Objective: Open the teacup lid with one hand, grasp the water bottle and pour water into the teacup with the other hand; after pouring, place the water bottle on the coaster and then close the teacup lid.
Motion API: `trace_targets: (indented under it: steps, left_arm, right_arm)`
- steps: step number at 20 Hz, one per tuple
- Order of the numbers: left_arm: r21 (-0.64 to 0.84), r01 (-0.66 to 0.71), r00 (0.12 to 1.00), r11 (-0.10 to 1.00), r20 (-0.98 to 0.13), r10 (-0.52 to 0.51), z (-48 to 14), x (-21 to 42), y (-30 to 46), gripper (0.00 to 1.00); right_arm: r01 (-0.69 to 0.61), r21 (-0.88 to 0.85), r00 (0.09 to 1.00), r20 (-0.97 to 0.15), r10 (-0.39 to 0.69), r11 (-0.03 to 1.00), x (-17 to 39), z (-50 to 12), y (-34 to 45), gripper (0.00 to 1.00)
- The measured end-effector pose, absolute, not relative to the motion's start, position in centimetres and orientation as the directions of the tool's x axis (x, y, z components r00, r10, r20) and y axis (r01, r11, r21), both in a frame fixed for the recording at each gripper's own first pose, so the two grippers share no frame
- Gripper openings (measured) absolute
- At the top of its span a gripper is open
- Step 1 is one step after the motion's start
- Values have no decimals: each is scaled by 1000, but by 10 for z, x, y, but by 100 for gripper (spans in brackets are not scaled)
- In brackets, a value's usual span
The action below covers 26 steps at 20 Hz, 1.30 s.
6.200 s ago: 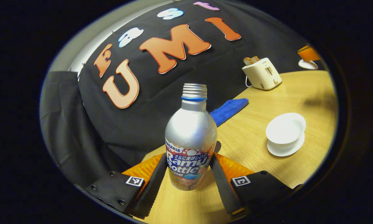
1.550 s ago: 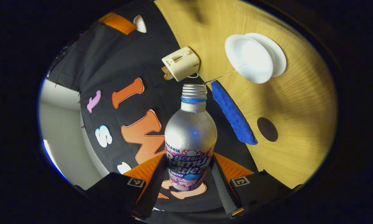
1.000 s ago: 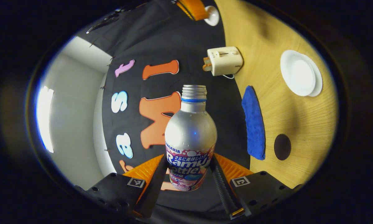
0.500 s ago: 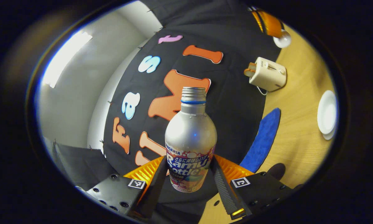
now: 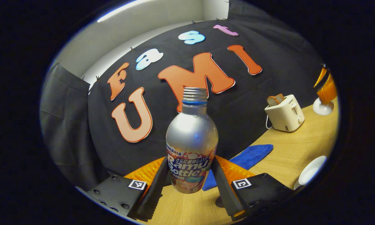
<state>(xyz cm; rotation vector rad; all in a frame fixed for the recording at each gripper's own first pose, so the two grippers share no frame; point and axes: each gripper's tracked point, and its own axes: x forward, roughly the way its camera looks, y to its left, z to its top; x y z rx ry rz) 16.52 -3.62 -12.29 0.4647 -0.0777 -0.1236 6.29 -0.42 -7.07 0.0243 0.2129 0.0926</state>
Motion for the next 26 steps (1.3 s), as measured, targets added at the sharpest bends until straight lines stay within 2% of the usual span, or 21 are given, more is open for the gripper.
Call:
trace_targets:
  steps: [8, 15, 16, 17, 22, 24, 25, 26]
  left_arm:
    - [132, 160, 980, 978, -137, -142, -185, 196, -33, 85]
    - [-100, 153, 953, 983, -249, -174, -224, 216, -37, 86]
    - [-126, 159, 944, 979, -272, -188, -231, 216, -40, 89]
    - [-145, 159, 936, 977, -292, -196, -239, 215, -40, 86]
    - [-183, 163, 908, 970, -357, -220, -267, 209, -46, 86]
    - [-187, 158, 901, 969, -373, -219, -274, 208, -46, 82]
    - [-188, 158, 898, 969, -381, -220, -277, 206, -46, 86]
    - [-193, 161, 898, 968, -379, -225, -278, 207, -46, 83]
  right_arm:
    - [-109, 57, 963, -242, 120, 992, 78, -88, -4, 24]
    - [-123, 70, 958, -252, 137, 990, 80, -93, -8, 24]
    - [-129, 68, 956, -257, 142, 989, 79, -95, -7, 24]
    - [-131, 66, 955, -258, 144, 989, 78, -96, -6, 24]
    - [-159, 66, 948, -268, 171, 985, 73, -100, 3, 24]
    - [-172, 77, 944, -273, 186, 982, 71, -101, 8, 24]
    - [-177, 80, 942, -276, 193, 981, 70, -103, 11, 24]
    - [-180, 85, 940, -280, 197, 980, 70, -104, 14, 24]
